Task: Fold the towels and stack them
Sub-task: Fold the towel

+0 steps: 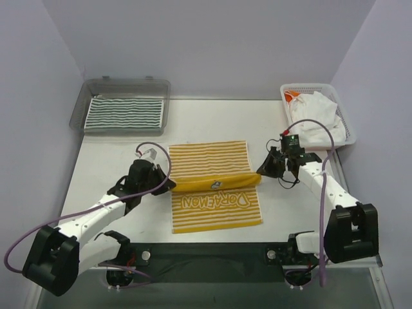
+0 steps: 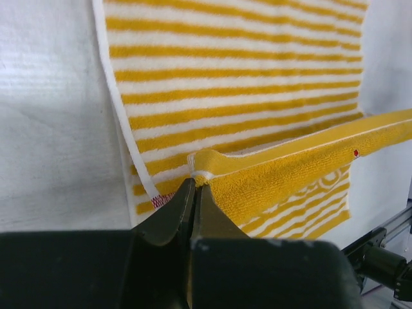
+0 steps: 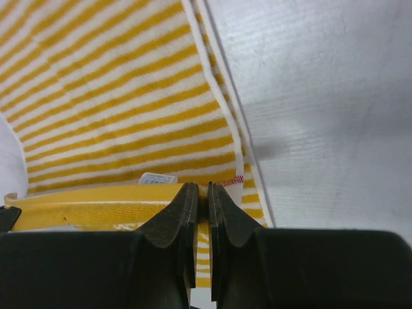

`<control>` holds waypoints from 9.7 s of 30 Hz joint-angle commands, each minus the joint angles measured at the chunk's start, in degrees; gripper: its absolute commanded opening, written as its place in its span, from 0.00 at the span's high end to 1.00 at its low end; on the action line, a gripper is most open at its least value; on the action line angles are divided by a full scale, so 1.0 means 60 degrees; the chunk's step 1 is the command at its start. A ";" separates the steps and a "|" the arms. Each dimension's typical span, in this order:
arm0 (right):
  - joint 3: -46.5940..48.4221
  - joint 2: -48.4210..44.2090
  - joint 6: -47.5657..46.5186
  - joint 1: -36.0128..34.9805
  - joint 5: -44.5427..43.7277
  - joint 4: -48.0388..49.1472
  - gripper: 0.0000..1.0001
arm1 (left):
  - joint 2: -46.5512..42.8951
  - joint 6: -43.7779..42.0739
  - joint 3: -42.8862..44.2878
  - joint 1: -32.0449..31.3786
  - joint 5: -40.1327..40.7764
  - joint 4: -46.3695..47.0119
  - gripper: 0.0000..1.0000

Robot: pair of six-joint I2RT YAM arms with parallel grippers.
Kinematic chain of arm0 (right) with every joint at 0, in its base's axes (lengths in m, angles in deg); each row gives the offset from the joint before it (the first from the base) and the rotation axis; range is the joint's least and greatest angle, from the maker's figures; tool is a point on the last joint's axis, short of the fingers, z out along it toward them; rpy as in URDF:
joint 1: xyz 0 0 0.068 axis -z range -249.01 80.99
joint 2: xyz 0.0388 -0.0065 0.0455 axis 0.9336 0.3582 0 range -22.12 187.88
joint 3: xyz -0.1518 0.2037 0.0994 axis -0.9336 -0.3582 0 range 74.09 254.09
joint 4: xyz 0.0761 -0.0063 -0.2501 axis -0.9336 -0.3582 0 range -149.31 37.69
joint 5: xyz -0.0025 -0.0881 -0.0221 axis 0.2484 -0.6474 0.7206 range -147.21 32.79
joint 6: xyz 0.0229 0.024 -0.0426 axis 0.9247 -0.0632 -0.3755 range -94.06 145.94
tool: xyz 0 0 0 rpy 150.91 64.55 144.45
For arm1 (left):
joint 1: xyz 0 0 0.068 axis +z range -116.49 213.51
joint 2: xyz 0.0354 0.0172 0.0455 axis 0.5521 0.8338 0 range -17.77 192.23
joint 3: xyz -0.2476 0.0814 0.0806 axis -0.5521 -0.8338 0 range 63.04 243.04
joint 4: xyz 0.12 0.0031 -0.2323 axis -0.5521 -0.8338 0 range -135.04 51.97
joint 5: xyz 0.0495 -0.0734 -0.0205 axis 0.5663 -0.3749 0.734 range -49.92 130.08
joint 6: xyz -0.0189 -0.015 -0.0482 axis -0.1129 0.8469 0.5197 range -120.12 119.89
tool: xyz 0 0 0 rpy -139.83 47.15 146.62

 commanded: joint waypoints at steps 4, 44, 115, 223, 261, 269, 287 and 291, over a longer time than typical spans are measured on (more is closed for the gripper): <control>0.1173 -0.1447 -0.0427 0.0401 -0.1093 -0.1095 1.00 | -0.1533 -0.0857 0.1261 0.0114 0.1545 -0.2654 0.98; -0.1333 -0.5316 -0.0235 -0.1064 -0.1358 -0.3529 0.47 | -0.3326 0.0097 0.0367 -0.0413 -0.0141 -0.3961 0.21; 0.4012 0.4073 -0.3078 -0.5590 0.0138 0.0867 0.59 | -0.4856 -0.3068 0.2144 0.0656 0.5983 -0.5367 0.03; -0.2914 -0.0950 0.0027 0.1397 0.0285 0.0457 0.58 | 0.1555 0.2806 0.1540 -0.3431 0.2218 -0.2142 0.62; -0.2987 -0.0320 0.0159 0.1661 0.0285 0.0618 0.60 | 0.1936 0.2674 0.2009 -0.3563 0.1940 -0.2539 0.61; -0.2973 -0.0714 0.0246 0.1661 0.0505 0.0063 0.61 | 0.1804 0.2630 0.2024 -0.3563 0.2057 -0.2539 0.75; -0.2899 -0.0670 0.0101 0.1661 0.0461 -0.0055 0.91 | 0.1833 0.2411 0.2228 -0.3533 0.2320 -0.2699 1.00; -0.2519 -0.1154 0.0115 0.1661 0.0519 -0.0348 1.00 | 0.1745 0.2103 0.2770 -0.3256 0.2379 -0.3094 1.00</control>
